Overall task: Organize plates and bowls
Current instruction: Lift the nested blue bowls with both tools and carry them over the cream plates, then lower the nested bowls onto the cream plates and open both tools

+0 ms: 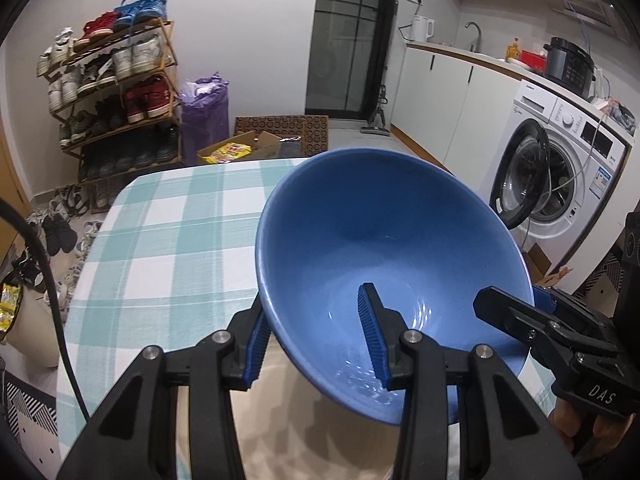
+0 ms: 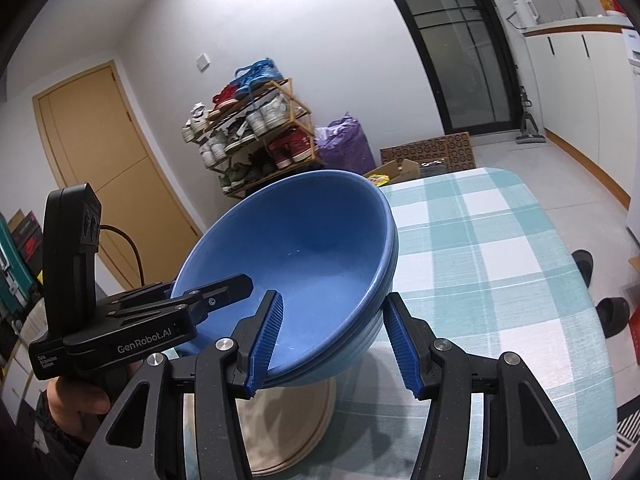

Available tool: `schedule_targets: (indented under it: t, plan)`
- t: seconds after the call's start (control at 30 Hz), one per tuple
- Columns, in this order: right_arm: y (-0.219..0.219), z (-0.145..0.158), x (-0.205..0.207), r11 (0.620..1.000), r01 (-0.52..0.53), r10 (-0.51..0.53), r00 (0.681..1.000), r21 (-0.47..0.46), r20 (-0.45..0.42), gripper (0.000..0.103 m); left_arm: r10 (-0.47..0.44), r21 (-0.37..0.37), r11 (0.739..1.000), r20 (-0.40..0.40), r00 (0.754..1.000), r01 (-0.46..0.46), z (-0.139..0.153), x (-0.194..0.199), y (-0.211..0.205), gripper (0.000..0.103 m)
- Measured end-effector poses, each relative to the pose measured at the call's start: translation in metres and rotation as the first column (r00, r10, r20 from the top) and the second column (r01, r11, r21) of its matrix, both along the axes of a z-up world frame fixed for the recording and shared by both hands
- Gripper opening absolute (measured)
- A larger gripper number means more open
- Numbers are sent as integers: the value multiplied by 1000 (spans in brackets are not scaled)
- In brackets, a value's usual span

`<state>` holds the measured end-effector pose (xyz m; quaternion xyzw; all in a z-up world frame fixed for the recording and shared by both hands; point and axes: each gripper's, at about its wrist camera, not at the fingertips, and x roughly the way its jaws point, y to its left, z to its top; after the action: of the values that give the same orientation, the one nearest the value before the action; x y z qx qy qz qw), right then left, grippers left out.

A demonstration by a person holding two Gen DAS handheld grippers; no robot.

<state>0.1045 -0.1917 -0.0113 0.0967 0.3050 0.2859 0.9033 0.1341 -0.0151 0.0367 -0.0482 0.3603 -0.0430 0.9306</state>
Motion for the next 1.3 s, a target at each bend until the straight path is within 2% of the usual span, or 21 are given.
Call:
schedule_targets:
  t: [0.63,1.03,1.3]
  plan:
    - [68,-21,-22,989,-140,138,990,-54,-33,54,128,-20,991,-29,991,-129,-28,-44,56,41]
    - [85,-43,-18,981,-167,161,985,-94,-67,54,148,-37,988,-71,986,-151,-53,-45,69,41]
    - [87,-49,-14,982,-161,155,986,-103,-70,54,144,-35,989,-65,987,-146,-56,-43,68,41]
